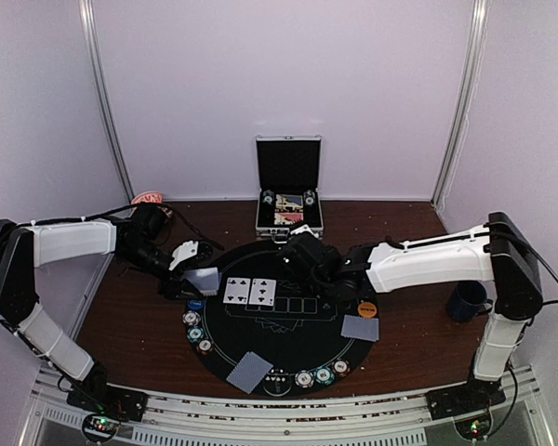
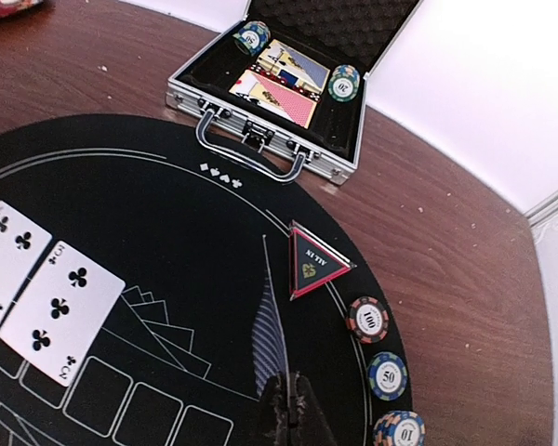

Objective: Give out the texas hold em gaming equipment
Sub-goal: Flop the poker card in the player card area.

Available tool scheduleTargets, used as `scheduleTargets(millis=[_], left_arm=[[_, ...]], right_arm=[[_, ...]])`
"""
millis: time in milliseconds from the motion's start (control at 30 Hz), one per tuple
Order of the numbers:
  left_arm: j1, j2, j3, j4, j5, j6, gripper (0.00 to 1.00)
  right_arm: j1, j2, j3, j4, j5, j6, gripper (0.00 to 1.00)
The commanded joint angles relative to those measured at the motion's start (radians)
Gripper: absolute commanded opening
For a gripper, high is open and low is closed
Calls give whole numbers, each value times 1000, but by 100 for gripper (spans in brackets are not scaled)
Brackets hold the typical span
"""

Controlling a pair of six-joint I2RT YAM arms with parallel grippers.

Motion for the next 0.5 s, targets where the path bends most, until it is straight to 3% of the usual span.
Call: scheduleTargets(millis=[0, 467], left_arm=[[8, 3, 19, 12, 25, 7, 60], [9, 2, 17, 12, 28, 8, 60]], right_arm=[[50, 93, 83, -115, 271, -65, 0], [104, 290, 162, -24, 198, -198, 0]])
